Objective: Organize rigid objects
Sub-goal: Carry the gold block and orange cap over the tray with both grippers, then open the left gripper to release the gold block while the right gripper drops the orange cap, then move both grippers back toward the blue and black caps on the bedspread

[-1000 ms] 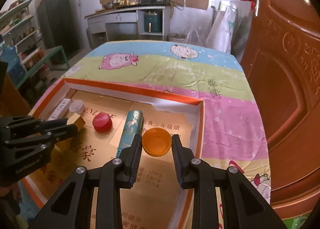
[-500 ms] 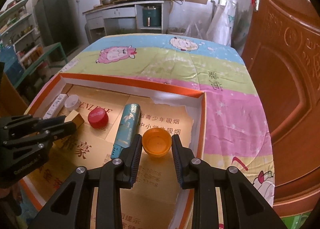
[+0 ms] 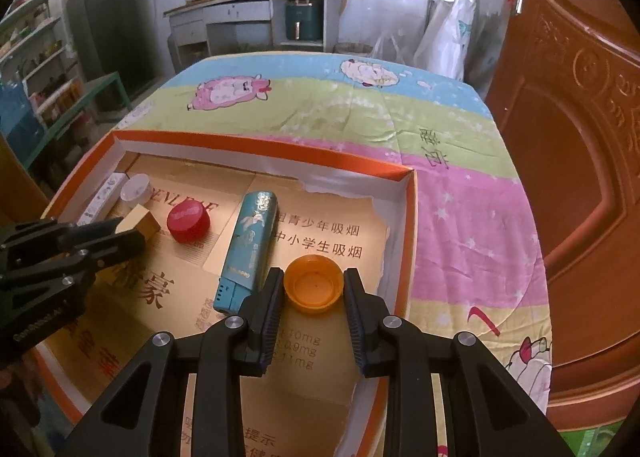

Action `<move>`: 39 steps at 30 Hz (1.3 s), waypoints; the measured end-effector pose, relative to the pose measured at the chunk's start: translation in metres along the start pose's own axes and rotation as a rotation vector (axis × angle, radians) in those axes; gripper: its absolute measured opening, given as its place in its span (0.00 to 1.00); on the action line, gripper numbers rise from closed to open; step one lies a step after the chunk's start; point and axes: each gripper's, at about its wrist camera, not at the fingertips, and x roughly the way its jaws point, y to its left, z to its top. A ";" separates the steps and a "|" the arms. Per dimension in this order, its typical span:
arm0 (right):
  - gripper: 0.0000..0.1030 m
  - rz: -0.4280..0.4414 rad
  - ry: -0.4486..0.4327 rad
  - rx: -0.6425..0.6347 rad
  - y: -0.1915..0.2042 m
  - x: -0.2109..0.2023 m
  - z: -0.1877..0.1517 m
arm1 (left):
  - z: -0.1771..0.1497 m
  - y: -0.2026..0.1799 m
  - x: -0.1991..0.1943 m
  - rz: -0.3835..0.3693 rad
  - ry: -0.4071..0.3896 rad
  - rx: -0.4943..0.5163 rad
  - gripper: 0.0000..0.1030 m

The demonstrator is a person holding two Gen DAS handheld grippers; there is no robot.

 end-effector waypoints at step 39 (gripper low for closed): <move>0.43 -0.005 -0.056 0.061 -0.001 -0.049 -0.016 | -0.013 -0.003 -0.056 -0.009 -0.070 -0.012 0.43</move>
